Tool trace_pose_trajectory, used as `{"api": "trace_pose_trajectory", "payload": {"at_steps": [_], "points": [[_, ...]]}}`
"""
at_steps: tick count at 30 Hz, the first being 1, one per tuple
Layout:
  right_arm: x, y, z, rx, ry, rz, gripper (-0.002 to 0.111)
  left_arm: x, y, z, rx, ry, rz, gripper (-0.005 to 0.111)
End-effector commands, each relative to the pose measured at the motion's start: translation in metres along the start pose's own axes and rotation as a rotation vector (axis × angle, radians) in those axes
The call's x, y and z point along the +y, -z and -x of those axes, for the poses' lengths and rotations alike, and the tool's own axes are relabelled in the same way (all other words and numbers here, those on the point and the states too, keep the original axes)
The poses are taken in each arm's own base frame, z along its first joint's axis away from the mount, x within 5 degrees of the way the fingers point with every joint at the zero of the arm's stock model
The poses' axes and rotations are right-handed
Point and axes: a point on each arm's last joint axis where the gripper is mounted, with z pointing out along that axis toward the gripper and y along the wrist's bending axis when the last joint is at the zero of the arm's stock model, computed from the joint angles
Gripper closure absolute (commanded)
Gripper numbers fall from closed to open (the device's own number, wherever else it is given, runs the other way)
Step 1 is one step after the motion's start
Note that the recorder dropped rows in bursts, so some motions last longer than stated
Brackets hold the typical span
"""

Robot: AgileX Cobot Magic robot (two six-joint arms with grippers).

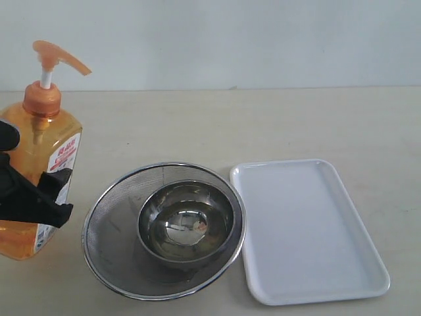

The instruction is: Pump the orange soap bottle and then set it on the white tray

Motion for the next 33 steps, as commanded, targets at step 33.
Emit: {"api": "trace_pose_trajectory", "payload": {"at_steps": [33], "points": [[0.000, 0.000, 0.001, -0.015, 0.005, -0.006, 0.108, -0.053, -0.011, 0.005, 0.087, -0.400, 0.267, 0.102]]}}
